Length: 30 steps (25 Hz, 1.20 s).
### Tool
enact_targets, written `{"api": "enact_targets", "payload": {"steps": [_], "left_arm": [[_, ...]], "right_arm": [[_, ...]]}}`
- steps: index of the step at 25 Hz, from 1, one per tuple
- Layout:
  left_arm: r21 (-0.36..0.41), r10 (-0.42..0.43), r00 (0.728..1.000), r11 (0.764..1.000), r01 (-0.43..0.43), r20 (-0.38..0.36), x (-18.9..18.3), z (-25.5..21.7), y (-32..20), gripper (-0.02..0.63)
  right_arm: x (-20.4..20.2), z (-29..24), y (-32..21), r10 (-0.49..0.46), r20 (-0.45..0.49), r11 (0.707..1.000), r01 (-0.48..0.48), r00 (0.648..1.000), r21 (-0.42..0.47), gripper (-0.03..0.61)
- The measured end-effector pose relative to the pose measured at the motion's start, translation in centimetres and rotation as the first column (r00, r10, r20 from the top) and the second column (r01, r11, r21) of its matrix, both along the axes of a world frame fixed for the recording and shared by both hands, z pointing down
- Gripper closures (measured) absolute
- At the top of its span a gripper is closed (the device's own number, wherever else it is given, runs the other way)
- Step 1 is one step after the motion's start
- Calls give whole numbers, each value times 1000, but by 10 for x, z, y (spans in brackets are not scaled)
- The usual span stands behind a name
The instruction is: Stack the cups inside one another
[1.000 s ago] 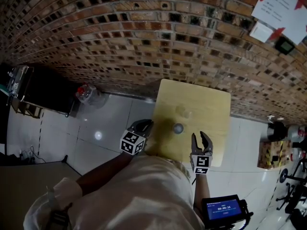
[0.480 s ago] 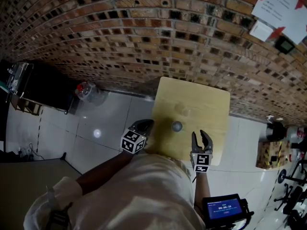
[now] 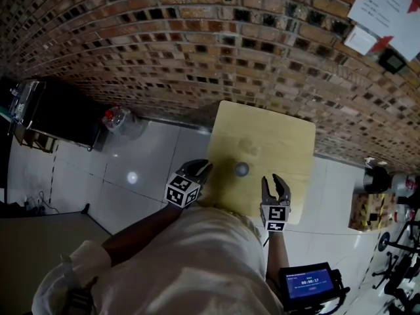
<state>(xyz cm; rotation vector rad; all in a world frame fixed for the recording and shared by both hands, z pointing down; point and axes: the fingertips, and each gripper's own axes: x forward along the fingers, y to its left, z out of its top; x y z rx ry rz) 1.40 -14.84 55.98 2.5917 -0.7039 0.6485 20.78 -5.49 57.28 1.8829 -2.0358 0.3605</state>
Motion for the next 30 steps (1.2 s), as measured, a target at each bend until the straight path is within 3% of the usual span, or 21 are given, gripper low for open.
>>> {"api": "enact_targets", "payload": {"steps": [16,23,30], "left_arm": [[-33,8,1000,999,-8,9,0,6,8,517],[-30,23,999,999,-22,26,-2,8,10,517],[-15,14,999,1000,-13,40,-9,10,7,517]], "right_arm": [[8,6,-14,-33,-30,999,31,999,-42,457],[13,28,-39,-112,-95,986,99,989,-132,459],[6,69,-62,-226,-156,952,183,962,-247,463]]}}
